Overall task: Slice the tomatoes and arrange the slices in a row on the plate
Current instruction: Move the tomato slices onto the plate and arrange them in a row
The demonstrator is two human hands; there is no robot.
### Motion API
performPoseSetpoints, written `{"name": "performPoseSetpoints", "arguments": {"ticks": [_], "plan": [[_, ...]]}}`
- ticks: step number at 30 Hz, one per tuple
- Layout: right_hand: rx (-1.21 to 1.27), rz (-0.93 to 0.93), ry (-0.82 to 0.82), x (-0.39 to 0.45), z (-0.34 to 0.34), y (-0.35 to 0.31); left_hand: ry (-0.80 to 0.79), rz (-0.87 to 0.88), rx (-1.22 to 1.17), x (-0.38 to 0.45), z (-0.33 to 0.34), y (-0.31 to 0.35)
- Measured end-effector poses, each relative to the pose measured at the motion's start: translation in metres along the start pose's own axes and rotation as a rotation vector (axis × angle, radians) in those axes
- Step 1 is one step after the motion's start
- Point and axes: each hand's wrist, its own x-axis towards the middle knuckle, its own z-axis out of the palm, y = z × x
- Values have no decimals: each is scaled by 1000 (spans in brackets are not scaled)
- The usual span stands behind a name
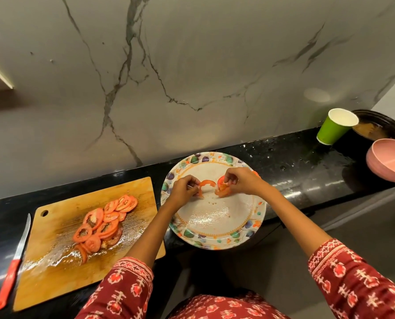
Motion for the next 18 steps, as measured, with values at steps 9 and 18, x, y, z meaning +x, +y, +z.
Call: {"name": "performPoseSetpoints", "arguments": {"ticks": [9,18], "plan": [[-64,111,-14,24,-14,-2,-2,-6,-40,2,-1,6],[-89,-26,37,25,-11,-10,-6,6,-73,8,5,16]]}}
